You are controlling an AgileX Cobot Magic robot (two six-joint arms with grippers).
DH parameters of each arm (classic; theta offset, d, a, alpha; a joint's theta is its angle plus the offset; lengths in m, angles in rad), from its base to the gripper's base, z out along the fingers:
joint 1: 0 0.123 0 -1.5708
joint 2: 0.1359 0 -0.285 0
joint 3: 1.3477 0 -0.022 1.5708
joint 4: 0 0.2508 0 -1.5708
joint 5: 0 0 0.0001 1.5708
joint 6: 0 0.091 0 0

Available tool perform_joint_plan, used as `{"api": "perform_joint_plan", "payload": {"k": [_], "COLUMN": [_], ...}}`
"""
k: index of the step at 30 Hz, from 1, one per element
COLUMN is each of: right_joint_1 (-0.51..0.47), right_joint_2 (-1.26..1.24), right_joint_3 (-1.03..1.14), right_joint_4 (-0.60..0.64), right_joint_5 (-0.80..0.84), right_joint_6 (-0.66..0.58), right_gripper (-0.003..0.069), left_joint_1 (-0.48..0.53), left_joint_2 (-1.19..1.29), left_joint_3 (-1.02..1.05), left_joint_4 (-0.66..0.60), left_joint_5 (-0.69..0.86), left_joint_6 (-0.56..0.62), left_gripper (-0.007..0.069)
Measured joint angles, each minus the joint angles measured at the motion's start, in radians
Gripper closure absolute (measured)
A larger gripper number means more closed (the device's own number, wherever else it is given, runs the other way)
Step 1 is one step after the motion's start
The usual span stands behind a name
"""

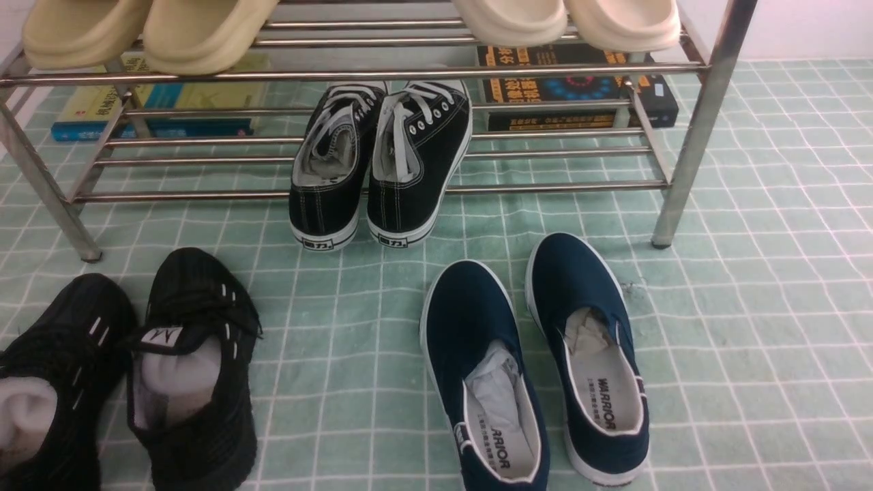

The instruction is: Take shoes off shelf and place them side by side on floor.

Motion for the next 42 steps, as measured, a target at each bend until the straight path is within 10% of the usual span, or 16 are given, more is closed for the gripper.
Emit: {"api": "perform_joint_plan", "payload": {"k": [42], "right_joint_1": [0.0], "right_joint_2": [0.0], "right_joint_3": [0.0], "right_joint_4": [0.0], "right_joint_5": [0.0], "right_joint_6": [0.0], "right_gripper": [0.042], "left_joint_1": [-0.063], "left_joint_2": [0.0], "left_joint_3": [-0.001], "left_joint_4": [-0.001], "left_joint_5": [0.005], "left_joint_6": [0.0], "left_gripper": [0.0516]}}
